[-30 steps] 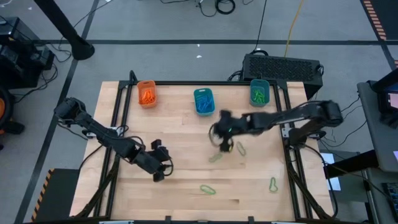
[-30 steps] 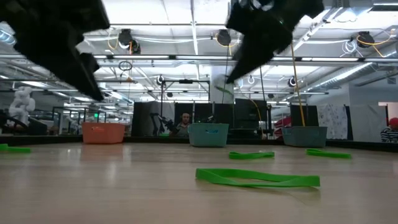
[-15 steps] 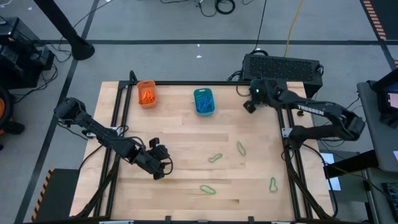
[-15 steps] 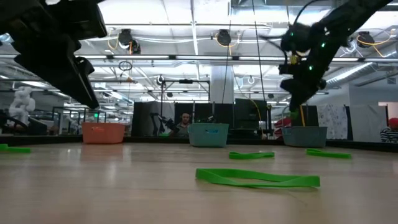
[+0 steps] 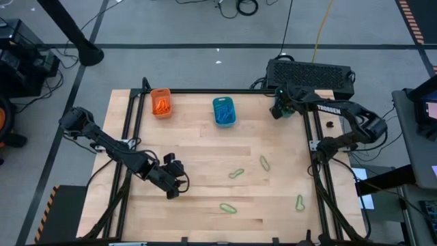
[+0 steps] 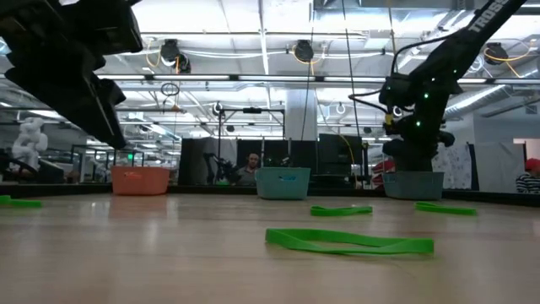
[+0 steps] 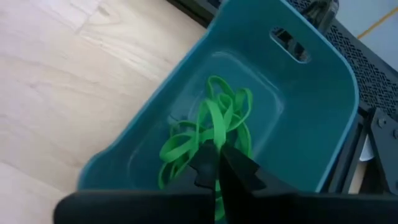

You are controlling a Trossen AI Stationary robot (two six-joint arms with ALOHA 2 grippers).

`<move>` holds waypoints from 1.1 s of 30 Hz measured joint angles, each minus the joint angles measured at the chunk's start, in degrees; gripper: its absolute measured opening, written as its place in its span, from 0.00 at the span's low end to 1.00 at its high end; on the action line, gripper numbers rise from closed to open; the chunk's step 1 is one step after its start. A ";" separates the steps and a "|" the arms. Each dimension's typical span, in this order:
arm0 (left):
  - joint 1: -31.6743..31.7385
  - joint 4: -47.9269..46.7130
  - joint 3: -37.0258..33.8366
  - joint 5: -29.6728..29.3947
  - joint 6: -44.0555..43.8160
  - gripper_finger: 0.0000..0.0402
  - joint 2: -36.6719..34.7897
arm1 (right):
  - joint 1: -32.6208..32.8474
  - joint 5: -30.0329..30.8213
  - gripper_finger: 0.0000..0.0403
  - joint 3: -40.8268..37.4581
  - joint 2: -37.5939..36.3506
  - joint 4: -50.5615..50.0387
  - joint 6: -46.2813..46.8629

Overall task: Sort rubber bands into baskets
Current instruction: Put the green rubber band into the dark blue bin

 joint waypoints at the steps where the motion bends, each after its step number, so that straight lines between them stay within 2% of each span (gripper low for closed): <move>1: 0.00 -0.04 0.00 0.09 0.00 0.44 0.00 | -0.11 0.03 0.01 0.00 0.31 0.26 0.04; 7: 0.00 0.11 0.00 0.09 0.00 0.44 0.00 | -0.08 0.26 0.08 0.00 -0.16 0.74 1.22; 18: 0.00 0.19 0.00 0.14 -0.12 0.44 0.00 | -0.10 0.46 0.33 0.02 -2.75 0.75 1.18; 23: 0.00 -0.60 0.00 4.86 -1.77 0.44 -0.15 | 0.17 -0.44 0.43 0.91 -5.15 -0.34 -1.78; 25: -0.04 -1.59 0.00 8.06 -3.78 0.44 -0.27 | 0.69 -3.51 0.45 1.98 -6.70 -0.96 -2.19; 29: -0.97 -8.16 0.00 15.31 -9.40 0.44 -0.39 | 2.81 -14.72 0.47 4.99 -10.04 -2.76 -2.43; 33: -3.67 -16.52 0.00 16.81 -15.30 0.44 -0.39 | 7.44 -26.45 0.46 7.37 -13.52 -2.64 -1.44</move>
